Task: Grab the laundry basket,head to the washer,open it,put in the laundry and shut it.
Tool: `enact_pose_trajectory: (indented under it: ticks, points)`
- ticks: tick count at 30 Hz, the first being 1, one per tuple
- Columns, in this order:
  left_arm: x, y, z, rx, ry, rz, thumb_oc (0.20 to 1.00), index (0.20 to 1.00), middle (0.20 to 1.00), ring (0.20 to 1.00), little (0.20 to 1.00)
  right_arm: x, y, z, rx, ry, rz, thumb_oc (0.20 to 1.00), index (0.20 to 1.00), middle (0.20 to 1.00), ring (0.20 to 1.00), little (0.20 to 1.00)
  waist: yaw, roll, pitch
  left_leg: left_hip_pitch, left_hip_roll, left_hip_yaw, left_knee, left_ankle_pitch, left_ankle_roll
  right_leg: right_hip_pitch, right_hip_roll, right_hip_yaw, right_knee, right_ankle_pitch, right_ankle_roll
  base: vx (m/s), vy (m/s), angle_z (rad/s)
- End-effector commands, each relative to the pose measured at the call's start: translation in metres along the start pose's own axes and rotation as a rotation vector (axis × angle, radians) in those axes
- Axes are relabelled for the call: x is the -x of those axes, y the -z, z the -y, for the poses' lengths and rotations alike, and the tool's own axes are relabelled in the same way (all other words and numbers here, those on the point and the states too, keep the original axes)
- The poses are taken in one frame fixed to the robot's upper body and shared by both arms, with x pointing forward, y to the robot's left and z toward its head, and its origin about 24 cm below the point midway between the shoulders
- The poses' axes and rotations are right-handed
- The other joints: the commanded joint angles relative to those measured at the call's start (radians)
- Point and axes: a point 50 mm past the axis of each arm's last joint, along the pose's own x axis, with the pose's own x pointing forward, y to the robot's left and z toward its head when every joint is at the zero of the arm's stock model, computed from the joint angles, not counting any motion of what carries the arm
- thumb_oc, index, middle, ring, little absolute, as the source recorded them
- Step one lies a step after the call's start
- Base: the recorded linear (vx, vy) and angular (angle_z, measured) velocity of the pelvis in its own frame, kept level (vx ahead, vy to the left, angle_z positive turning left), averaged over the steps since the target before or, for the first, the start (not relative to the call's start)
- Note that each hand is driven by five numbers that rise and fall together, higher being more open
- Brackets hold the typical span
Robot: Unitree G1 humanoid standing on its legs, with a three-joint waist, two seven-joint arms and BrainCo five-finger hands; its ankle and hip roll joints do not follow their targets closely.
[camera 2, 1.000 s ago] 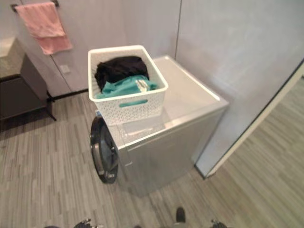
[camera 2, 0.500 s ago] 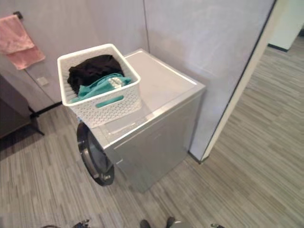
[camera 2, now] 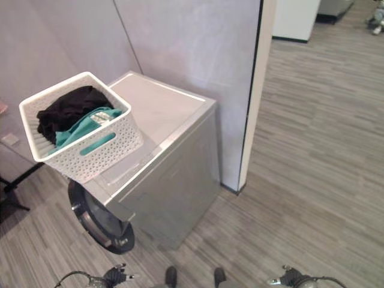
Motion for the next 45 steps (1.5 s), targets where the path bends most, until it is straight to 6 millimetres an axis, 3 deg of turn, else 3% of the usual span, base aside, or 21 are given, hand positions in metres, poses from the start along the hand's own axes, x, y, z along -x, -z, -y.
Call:
enact_pose_trajectory:
  ticks: [1, 4, 5, 6, 7, 9, 13, 16, 20, 22, 25, 26, 27, 28, 31, 33, 34, 36, 37, 42, 45]
  points:
    - [0.002, 0.004, -0.021, 0.004, -0.071, 0.007, 1.0, 1.0, 1.0, 1.0, 1.0, 0.0, 0.004, -0.009, -0.133, -0.004, 0.005, 1.0, 1.0, 1.0, 1.0, 1.0, -0.008, -0.063, -0.001, -0.085, -0.08, 0.109, 0.153, -0.072, 0.076, 0.021, -0.205, 0.064, -0.008, 0.046, 0.146, 0.06, 0.453, -0.21]
    - [0.003, 0.005, -0.025, 0.019, -0.087, 0.01, 1.0, 1.0, 1.0, 1.0, 1.0, -0.001, -0.002, -0.017, -0.169, -0.016, 0.025, 1.0, 1.0, 1.0, 1.0, 1.0, 0.0, -0.069, -0.005, -0.074, -0.097, 0.18, 0.138, -0.103, 0.101, -0.039, -0.275, 0.051, -0.026, 0.193, 0.162, 0.02, 0.442, -0.51]
    - [0.004, 0.004, -0.028, 0.036, -0.098, 0.014, 1.0, 1.0, 1.0, 1.0, 1.0, -0.002, -0.008, -0.021, -0.152, -0.028, 0.044, 1.0, 1.0, 1.0, 1.0, 1.0, 0.016, -0.069, 0.002, -0.061, -0.084, 0.221, 0.123, -0.1, 0.1, -0.065, -0.291, -0.07, -0.012, 0.186, 0.155, -0.01, 0.267, -1.3]
    - [0.004, 0.004, -0.028, 0.036, -0.098, 0.014, 1.0, 1.0, 1.0, 1.0, 1.0, -0.002, -0.008, -0.021, -0.152, -0.029, 0.044, 1.0, 1.0, 1.0, 1.0, 1.0, 0.015, -0.07, 0.0, -0.063, -0.086, 0.221, 0.121, -0.097, 0.1, -0.067, -0.292, -0.07, -0.012, 0.186, 0.155, -0.07, 0.443, -1.6]
    - [0.004, 0.004, -0.029, 0.031, -0.093, 0.015, 1.0, 1.0, 1.0, 1.0, 1.0, -0.002, -0.013, -0.029, -0.102, -0.057, 0.069, 1.0, 1.0, 1.0, 1.0, 1.0, 0.037, -0.068, 0.015, -0.022, -0.078, 0.293, 0.063, -0.081, 0.101, -0.059, -0.286, -0.285, 0.043, 0.127, 0.147, -0.05, 0.418, -1.32]
    - [0.007, 0.019, -0.032, 0.02, -0.092, -0.03, 1.0, 1.0, 1.0, 1.0, 1.0, -0.002, -0.007, -0.039, -0.041, -0.101, 0.05, 1.0, 1.0, 1.0, 1.0, 1.0, 0.037, -0.082, 0.017, 0.038, -0.093, 0.363, -0.001, -0.055, 0.102, -0.043, -0.183, -0.31, 0.098, 0.051, 0.127, -0.03, 0.466, -1.46]
    - [0.008, 0.026, -0.028, 0.003, -0.061, -0.052, 1.0, 1.0, 1.0, 1.0, 1.0, 0.0, 0.009, -0.045, 0.005, -0.14, -0.017, 1.0, 1.0, 1.0, 1.0, 1.0, 0.073, -0.1, -0.009, 0.049, -0.11, 0.419, -0.026, 0.006, 0.084, 0.031, -0.069, -0.379, 0.039, -0.02, 0.083, -0.04, 0.134, -0.64]
    - [0.008, 0.026, -0.022, -0.039, -0.024, -0.05, 1.0, 1.0, 1.0, 1.0, 1.0, 0.003, 0.028, -0.042, -0.003, -0.139, -0.08, 1.0, 1.0, 1.0, 1.0, 1.0, 0.069, -0.085, -0.034, 0.028, -0.111, 0.407, 0.032, 0.003, 0.082, 0.053, -0.057, -0.319, -0.059, 0.008, 0.076, 0.03, 0.013, -0.24]
    - [0.006, 0.022, -0.02, -0.06, -0.011, -0.052, 1.0, 1.0, 1.0, 1.0, 1.0, 0.006, 0.043, -0.023, 0.032, -0.096, -0.152, 1.0, 1.0, 1.0, 1.0, 1.0, 0.073, -0.09, 0.001, -0.102, -0.061, 0.306, 0.324, 0.054, 0.035, 0.087, -0.084, -0.278, -0.081, 0.011, 0.053, -0.06, 0.032, 0.05]
    - [0.006, 0.022, -0.021, -0.059, -0.014, -0.053, 1.0, 1.0, 1.0, 1.0, 1.0, 0.006, 0.044, -0.024, 0.029, -0.098, -0.154, 1.0, 1.0, 1.0, 1.0, 1.0, 0.068, -0.092, -0.011, -0.07, 0.01, 0.351, 0.232, 0.03, 0.054, 0.097, -0.103, -0.284, -0.094, 0.01, 0.068, 0.02, 0.186, -0.25]
    - [0.006, 0.022, -0.021, -0.056, -0.02, -0.056, 1.0, 1.0, 1.0, 1.0, 1.0, 0.006, 0.044, -0.024, 0.038, -0.097, -0.157, 1.0, 1.0, 1.0, 1.0, 1.0, 0.084, -0.084, -0.029, -0.033, 0.022, 0.243, 0.041, 0.017, 0.057, 0.08, -0.127, -0.245, -0.077, -0.001, 0.085, 0.07, 0.316, -0.2]
    - [0.005, 0.018, -0.019, -0.058, -0.022, -0.05, 1.0, 1.0, 1.0, 1.0, 1.0, 0.006, 0.044, -0.024, 0.037, -0.095, -0.154, 1.0, 1.0, 1.0, 1.0, 1.0, 0.079, -0.067, -0.029, -0.039, 0.06, 0.199, -0.031, 0.071, 0.03, 0.075, -0.146, -0.234, -0.066, -0.005, 0.092, 0.05, 0.331, -0.19]
    - [0.005, 0.018, -0.019, -0.058, -0.022, -0.05, 1.0, 1.0, 1.0, 1.0, 1.0, 0.006, 0.044, -0.023, 0.037, -0.094, -0.154, 1.0, 1.0, 1.0, 1.0, 1.0, 0.078, -0.066, -0.027, -0.036, 0.06, 0.198, -0.035, 0.073, 0.029, 0.076, -0.146, -0.235, -0.065, -0.006, 0.092, 0.1, 0.758, 0.19]
    - [0.003, 0.01, -0.016, -0.091, -0.008, -0.035, 1.0, 1.0, 1.0, 1.0, 1.0, 0.007, 0.046, -0.02, 0.026, -0.093, -0.167, 1.0, 1.0, 1.0, 1.0, 1.0, 0.065, -0.052, -0.023, -0.034, 0.017, 0.127, -0.013, 0.042, 0.03, 0.065, -0.213, -0.187, -0.039, 0.012, 0.128, 0.07, 0.539, 0.24]
    - [0.002, 0.006, -0.015, -0.11, -0.001, -0.018, 1.0, 1.0, 1.0, 1.0, 1.0, 0.008, 0.05, -0.022, -0.002, -0.098, -0.174, 1.0, 1.0, 1.0, 1.0, 1.0, 0.052, -0.057, -0.024, -0.044, -0.028, 0.144, 0.022, 0.009, 0.044, 0.059, -0.272, -0.165, -0.061, 0.066, 0.151, 0.05, 0.55, -0.13]
    - [0.002, 0.003, -0.014, -0.114, 0.007, 0.009, 1.0, 1.0, 1.0, 1.0, 1.0, 0.007, 0.043, -0.019, -0.03, -0.087, -0.15, 1.0, 1.0, 1.0, 1.0, 1.0, 0.055, -0.065, -0.03, -0.076, -0.092, 0.191, 0.058, -0.04, 0.084, 0.013, -0.359, -0.148, -0.089, 0.186, 0.173, 0.01, 0.565, -0.18]
    - [0.002, 0.003, -0.016, -0.111, 0.003, 0.01, 1.0, 1.0, 1.0, 1.0, 1.0, 0.005, 0.037, -0.02, -0.025, -0.094, -0.13, 1.0, 1.0, 1.0, 1.0, 1.0, 0.059, -0.064, -0.029, -0.073, -0.089, 0.201, 0.054, -0.043, 0.09, -0.002, -0.362, -0.166, -0.081, 0.189, 0.168, -0.02, 0.344, -0.35]
    - [0.003, 0.004, -0.021, -0.114, -0.011, -0.001, 1.0, 1.0, 1.0, 1.0, 1.0, 0.001, 0.022, -0.026, 0.035, -0.113, -0.093, 1.0, 1.0, 1.0, 1.0, 1.0, 0.091, -0.065, -0.014, -0.057, -0.08, 0.255, 0.046, -0.052, 0.099, -0.018, -0.343, -0.301, -0.015, 0.149, 0.156, -0.02, 0.306, -0.67]
    - [0.003, 0.004, -0.021, -0.114, -0.012, 0.0, 1.0, 1.0, 1.0, 1.0, 1.0, 0.001, 0.021, -0.027, 0.035, -0.114, -0.092, 1.0, 1.0, 1.0, 1.0, 1.0, 0.089, -0.066, -0.016, -0.059, -0.081, 0.254, 0.045, -0.05, 0.099, -0.02, -0.345, -0.302, -0.015, 0.149, 0.156, 0.01, 0.342, -0.87]
    - [0.009, 0.033, -0.028, -0.088, -0.031, -0.098, 1.0, 1.0, 1.0, 1.0, 1.0, -0.002, -0.007, -0.043, 0.144, -0.17, 0.027, 1.0, 1.0, 1.0, 1.0, 1.0, 0.117, -0.097, 0.005, 0.039, -0.107, 0.348, -0.048, -0.024, 0.099, -0.003, -0.152, -0.445, 0.077, 0.016, 0.107, 0.04, 0.218, -0.88]
    - [0.011, 0.042, -0.027, -0.069, -0.027, -0.14, 1.0, 1.0, 1.0, 1.0, 1.0, -0.001, -0.001, -0.045, 0.151, -0.181, 0.014, 1.0, 1.0, 1.0, 1.0, 1.0, 0.089, -0.107, 0.015, 0.066, -0.137, 0.343, -0.052, -0.021, 0.101, -0.049, -0.039, -0.329, 0.067, -0.013, 0.075, 0.14, 0.104, -0.43]
